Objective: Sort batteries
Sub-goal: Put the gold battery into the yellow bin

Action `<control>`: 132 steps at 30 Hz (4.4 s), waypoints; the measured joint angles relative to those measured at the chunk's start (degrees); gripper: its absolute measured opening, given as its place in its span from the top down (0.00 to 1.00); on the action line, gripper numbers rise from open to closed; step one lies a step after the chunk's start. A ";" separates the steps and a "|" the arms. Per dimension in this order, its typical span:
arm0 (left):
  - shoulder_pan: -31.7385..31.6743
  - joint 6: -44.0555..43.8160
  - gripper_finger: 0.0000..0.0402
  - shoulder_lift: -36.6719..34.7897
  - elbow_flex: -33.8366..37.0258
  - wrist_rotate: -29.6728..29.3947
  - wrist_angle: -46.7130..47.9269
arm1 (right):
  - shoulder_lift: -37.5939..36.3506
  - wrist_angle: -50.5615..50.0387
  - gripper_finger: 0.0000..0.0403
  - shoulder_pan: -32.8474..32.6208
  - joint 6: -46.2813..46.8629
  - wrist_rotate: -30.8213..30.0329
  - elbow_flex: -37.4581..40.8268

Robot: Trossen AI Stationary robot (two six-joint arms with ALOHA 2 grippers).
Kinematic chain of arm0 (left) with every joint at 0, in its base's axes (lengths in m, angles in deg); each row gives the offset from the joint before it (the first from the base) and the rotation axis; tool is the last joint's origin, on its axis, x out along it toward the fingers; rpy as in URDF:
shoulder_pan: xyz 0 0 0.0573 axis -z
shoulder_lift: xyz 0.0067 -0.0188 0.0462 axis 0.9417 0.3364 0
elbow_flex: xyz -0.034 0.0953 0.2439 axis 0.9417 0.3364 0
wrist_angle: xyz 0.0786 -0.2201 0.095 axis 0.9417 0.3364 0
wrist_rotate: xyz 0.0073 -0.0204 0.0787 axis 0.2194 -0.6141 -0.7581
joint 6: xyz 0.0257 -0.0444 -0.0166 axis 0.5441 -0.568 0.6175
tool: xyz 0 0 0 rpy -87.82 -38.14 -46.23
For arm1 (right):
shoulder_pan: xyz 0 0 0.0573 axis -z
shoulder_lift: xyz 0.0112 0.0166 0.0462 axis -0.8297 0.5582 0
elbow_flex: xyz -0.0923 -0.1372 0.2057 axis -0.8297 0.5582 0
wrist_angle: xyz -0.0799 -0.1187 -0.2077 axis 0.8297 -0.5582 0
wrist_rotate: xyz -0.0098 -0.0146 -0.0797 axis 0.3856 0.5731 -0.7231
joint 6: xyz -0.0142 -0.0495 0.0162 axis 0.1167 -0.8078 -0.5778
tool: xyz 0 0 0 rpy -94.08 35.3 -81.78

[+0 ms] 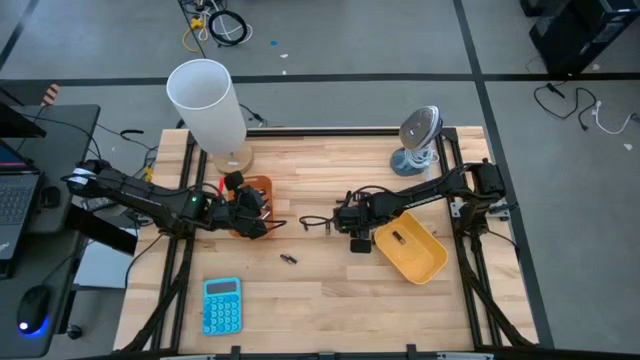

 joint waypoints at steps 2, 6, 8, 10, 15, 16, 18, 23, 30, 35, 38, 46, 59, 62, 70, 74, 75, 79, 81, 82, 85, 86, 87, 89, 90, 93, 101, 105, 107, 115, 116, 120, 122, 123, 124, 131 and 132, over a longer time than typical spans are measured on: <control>0.00 0.00 0.81 0.00 0.00 0.02 0.02 | 0.00 0.68 0.63 0.29 -0.73 0.00 0.00; 0.00 0.00 0.81 0.00 0.00 0.02 0.00 | 0.00 1.32 0.64 0.88 -1.43 0.72 0.00; -0.01 0.00 0.81 0.00 0.00 0.02 0.02 | 0.00 1.54 0.65 1.06 -1.75 0.90 0.06; -0.02 0.00 0.81 0.00 0.00 0.02 0.02 | 0.00 1.67 0.66 1.06 -1.95 1.15 0.31; -0.01 0.00 0.81 0.00 0.00 0.02 0.02 | 0.00 3.57 0.67 1.04 -2.49 2.46 1.30; 0.00 0.00 0.81 0.00 0.00 0.02 0.03 | 0.00 3.67 0.67 1.04 -2.44 2.44 1.45; 0.00 0.00 0.81 0.00 0.00 0.02 0.02 | -0.02 3.84 0.67 1.04 -2.42 2.38 1.44; 0.00 0.00 0.81 0.00 0.00 0.02 0.02 | -0.02 4.04 0.68 1.23 -2.53 2.34 1.46; 0.00 0.00 0.81 0.00 0.00 0.02 0.02 | -0.14 5.24 0.74 1.54 -3.24 2.34 2.64; -0.02 0.00 0.81 0.00 0.00 0.02 0.02 | -0.24 5.75 0.82 1.48 -3.39 2.40 3.15; -0.02 0.00 0.81 0.00 0.00 0.02 0.02 | -0.24 5.84 0.89 1.50 -4.11 2.61 3.17; 0.00 0.00 0.81 0.00 0.00 0.02 0.02 | -0.26 6.35 0.94 1.52 -4.89 2.37 3.17; 0.00 -0.02 0.81 0.00 0.00 0.04 0.02 | 0.04 3.48 0.94 1.59 -6.58 0.61 -5.09; 0.00 -0.01 0.81 0.00 0.00 0.05 0.04 | 0.04 0.73 0.94 1.58 -6.74 0.61 -8.28; 0.00 -0.02 0.81 0.00 0.00 0.06 0.04 | -0.28 -13.27 0.94 0.48 1.11 0.61 -18.43; 0.00 -0.01 0.81 0.00 0.00 0.07 0.06 | -2.48 -18.32 0.94 -0.80 4.74 0.72 -20.63; 0.00 -0.01 0.81 0.00 0.00 0.09 0.06 | -3.49 -18.76 0.94 -1.14 6.29 0.79 -20.44; 0.00 0.00 0.81 0.00 0.00 0.09 0.07 | -9.25 -19.34 0.94 -2.84 13.31 1.03 -18.84; 0.00 -0.02 0.81 0.00 0.00 0.09 0.06 | -12.58 -19.88 0.94 -4.03 16.64 0.25 -17.65; 0.00 -0.02 0.81 0.00 0.00 0.09 0.07 | -14.08 -20.27 0.94 -4.66 18.33 -0.37 -16.94; 0.00 -0.02 0.81 0.00 0.00 0.09 0.02 | -18.09 -21.70 0.94 -6.52 23.62 -1.14 -14.22; 0.00 -0.02 0.81 0.00 0.00 0.09 0.02 | -19.42 -21.85 0.93 -7.15 25.58 -1.25 -12.97; 0.00 -0.03 0.81 0.00 0.00 0.09 0.02 | -20.63 -22.18 0.93 -7.72 27.63 -1.28 -11.48; 0.00 -0.17 0.81 0.00 0.00 0.09 0.02 | -22.97 -22.45 0.93 -9.05 31.76 -1.30 -8.07; 0.00 -0.17 0.81 0.00 0.00 0.09 0.02 | -24.08 -22.50 0.94 -9.75 33.82 -1.28 -6.17; 0.00 -0.17 0.81 0.00 0.00 0.09 0.02 | -27.45 -22.45 0.94 -12.00 40.83 -0.96 -0.22; 0.00 -0.20 0.81 0.00 0.00 0.09 0.00 | -32.95 -18.06 0.94 -15.91 55.98 -0.56 14.41; 0.00 -0.20 0.81 0.00 0.00 0.09 0.00 | -32.93 -12.28 0.93 -15.96 57.53 -0.34 18.92; 0.00 -0.20 0.81 0.00 0.00 0.09 0.00 | -32.83 -9.45 0.93 -15.94 58.07 -0.07 20.71; 0.00 -0.22 0.81 0.00 0.00 0.09 0.00 | -32.79 -0.59 0.93 -15.94 62.85 0.68 26.96; 0.00 -0.22 0.81 0.00 0.00 0.09 0.00 | -32.79 0.38 0.92 -15.94 63.20 0.68 27.52; 0.00 -0.22 0.81 0.00 0.00 0.09 0.00 | -32.79 2.38 0.91 -15.94 63.94 0.12 29.87; 0.00 -0.22 0.81 0.00 0.00 0.09 0.00 | -32.79 2.42 0.91 -15.93 64.07 -0.35 30.32; 0.00 -0.22 0.81 0.00 0.00 0.09 0.02 | -32.79 2.46 0.91 -15.93 64.05 -0.39 30.44; 0.00 -0.22 0.81 0.00 0.00 0.09 0.00 | -32.79 2.53 0.91 -15.94 63.89 -0.37 30.47; 0.00 -0.22 0.81 0.00 0.00 0.09 0.00 | -32.79 3.64 0.87 -15.94 63.21 -0.39 30.47; 0.00 -0.22 0.81 0.00 0.00 0.09 0.00 | -32.79 3.64 0.87 -15.94 63.21 -0.37 30.47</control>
